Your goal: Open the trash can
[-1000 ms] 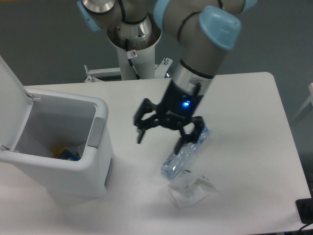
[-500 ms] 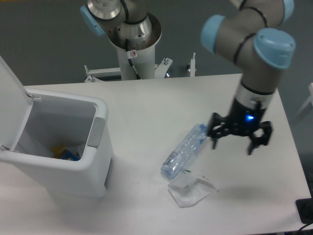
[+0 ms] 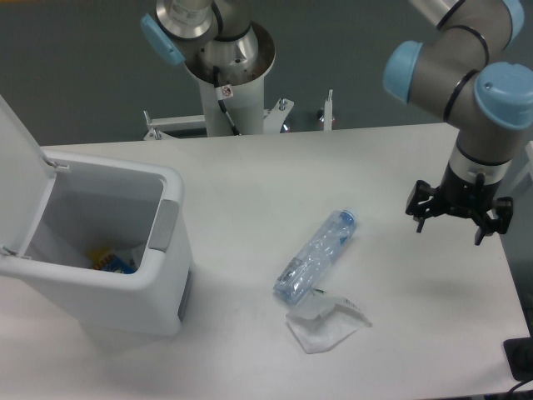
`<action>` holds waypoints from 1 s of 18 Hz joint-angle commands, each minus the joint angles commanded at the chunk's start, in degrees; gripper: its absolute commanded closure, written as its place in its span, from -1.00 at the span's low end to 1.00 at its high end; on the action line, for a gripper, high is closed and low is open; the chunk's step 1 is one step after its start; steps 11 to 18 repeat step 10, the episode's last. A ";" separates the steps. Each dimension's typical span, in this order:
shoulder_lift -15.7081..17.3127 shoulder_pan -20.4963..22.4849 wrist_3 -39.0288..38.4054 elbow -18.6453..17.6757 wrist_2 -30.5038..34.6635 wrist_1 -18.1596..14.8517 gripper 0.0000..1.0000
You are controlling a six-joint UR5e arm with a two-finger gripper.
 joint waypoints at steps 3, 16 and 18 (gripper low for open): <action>0.35 -0.09 5.20 -1.84 2.81 0.26 -1.00; 0.44 -0.61 6.27 -3.60 5.19 0.79 -1.00; 0.44 -0.61 6.27 -3.60 5.19 0.79 -1.00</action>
